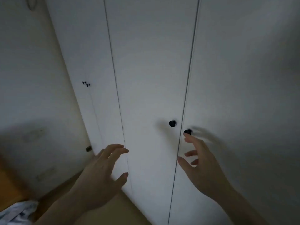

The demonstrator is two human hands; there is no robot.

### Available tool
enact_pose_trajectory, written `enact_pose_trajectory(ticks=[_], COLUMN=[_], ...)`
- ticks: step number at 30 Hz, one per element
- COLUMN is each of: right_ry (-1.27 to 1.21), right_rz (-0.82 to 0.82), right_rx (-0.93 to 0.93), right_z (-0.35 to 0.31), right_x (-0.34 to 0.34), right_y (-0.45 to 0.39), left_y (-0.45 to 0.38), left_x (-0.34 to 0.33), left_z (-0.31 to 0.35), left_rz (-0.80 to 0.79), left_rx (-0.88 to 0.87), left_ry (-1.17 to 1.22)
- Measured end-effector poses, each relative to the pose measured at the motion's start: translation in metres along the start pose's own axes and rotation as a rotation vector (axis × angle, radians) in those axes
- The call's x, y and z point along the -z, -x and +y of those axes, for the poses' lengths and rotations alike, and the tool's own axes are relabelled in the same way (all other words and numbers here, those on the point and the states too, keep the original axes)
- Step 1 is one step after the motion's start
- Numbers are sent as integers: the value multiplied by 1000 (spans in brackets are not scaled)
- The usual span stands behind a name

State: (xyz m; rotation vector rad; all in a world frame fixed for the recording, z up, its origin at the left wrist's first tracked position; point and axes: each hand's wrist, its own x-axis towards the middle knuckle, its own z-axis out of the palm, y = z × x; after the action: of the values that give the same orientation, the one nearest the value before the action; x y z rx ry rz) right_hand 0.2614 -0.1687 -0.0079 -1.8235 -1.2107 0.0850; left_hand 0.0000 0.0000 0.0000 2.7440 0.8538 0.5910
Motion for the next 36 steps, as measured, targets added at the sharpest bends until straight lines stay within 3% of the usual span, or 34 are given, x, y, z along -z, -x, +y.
enact_pose_trajectory(ticks=[11,21,36], right_ry=[242,256,294], right_rz=[54,376,239], right_rx=[-298,-464,-417], right_z=[-2,-29,-95], right_x=[-16,-54,-54], right_y=[-33,-47,50], left_y=[-102,-141,-105], left_x=[-38,-56,-24], left_z=[-46,-84,-40], left_rz=[-105,-223,-169], left_rx=[-283,-504,-545], left_ry=[117,246,274])
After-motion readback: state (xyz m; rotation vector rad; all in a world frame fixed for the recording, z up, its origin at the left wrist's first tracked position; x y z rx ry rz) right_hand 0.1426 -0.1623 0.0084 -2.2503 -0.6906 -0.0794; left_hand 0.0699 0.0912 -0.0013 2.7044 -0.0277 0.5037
